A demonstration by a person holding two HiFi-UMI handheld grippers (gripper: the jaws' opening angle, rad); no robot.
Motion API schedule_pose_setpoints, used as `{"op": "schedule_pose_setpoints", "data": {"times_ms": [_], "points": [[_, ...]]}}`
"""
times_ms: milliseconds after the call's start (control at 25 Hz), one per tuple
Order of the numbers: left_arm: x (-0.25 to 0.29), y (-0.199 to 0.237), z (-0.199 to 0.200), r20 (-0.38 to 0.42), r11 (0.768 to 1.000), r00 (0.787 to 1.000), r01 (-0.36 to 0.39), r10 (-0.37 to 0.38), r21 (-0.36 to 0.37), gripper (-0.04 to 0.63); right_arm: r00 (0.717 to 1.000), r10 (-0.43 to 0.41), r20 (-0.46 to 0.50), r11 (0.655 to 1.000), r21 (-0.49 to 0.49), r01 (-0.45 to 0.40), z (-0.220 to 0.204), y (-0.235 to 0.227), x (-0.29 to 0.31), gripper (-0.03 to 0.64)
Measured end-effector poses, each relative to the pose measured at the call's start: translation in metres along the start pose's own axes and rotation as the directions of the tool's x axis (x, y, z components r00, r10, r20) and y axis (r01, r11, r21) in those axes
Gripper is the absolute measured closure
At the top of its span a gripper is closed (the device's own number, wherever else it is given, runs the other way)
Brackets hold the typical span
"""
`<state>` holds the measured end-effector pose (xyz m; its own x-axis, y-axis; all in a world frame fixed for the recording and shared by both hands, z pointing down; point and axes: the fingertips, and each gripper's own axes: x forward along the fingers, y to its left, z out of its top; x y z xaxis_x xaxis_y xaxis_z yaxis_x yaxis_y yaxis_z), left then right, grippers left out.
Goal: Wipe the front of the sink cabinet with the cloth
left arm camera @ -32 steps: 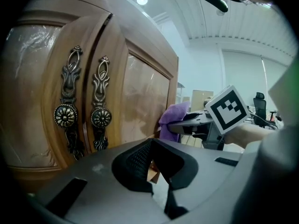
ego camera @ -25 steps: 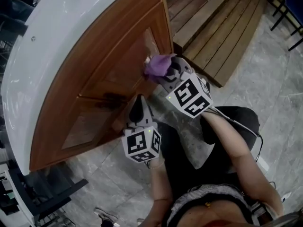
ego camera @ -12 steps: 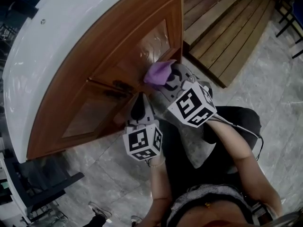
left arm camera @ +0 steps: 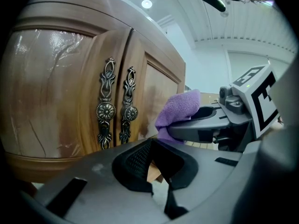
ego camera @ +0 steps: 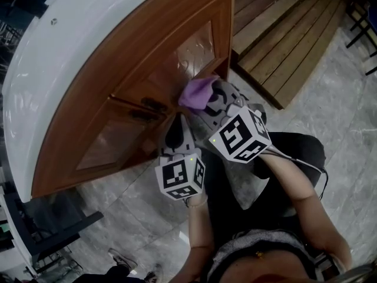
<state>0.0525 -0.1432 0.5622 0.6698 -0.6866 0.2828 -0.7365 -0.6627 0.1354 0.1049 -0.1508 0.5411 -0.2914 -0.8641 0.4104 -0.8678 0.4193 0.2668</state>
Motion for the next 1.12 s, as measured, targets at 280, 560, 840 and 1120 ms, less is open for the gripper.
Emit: {"op": "schedule_pose_setpoints", "data": {"times_ms": [280, 560, 840, 1120], "points": [[0.002, -0.001, 0.007, 0.016, 1.000, 1.000, -0.026, 0.026, 0.007, 0.594, 1.000, 0.026, 0.001, 0.999, 0.017, -0.026, 0.000, -0.003, 0.003, 0.433], [0.005, 0.008, 0.017, 0.022, 0.993, 0.993, -0.117, 0.116, 0.035, 0.595, 0.994, 0.105, 0.038, 0.990, 0.092, -0.108, 0.005, -0.007, 0.015, 0.433], [0.006, 0.007, 0.033, -0.049, 0.982, 0.981, -0.188, 0.189, 0.021, 0.595, 0.987, 0.159, -0.011, 0.966, 0.206, -0.153, -0.005, -0.004, 0.025, 0.434], [-0.025, 0.003, 0.102, -0.067, 0.974, 0.972, -0.227, 0.226, -0.021, 0.595, 0.990, 0.135, -0.028, 0.969, 0.213, -0.126, 0.056, 0.002, -0.015, 0.434]]}}
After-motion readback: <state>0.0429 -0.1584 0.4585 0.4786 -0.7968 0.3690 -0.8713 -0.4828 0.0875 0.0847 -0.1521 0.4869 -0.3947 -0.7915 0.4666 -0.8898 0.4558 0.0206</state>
